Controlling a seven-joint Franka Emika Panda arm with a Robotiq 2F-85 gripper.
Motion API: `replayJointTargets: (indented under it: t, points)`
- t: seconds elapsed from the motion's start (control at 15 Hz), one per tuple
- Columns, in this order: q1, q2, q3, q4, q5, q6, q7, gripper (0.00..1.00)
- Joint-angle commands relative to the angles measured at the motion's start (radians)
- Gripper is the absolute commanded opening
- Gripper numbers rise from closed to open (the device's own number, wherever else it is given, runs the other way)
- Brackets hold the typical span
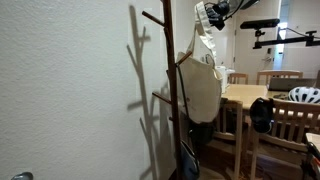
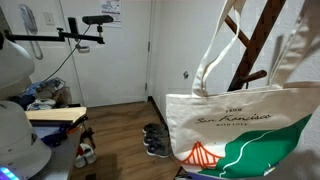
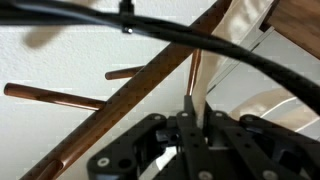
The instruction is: Take the bag and hang it on the right side of the stand
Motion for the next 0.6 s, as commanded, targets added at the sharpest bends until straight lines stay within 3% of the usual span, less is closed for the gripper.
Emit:
replayJointTargets:
  t: [0.0, 0.53]
  points:
    - [0.010, 0.037, -0.004, 0.128, 0.013, 0.026, 0.000, 0.03]
    - [0.056, 0.178, 0.070, 0.449, -0.205, -0.143, 0.000, 0.03]
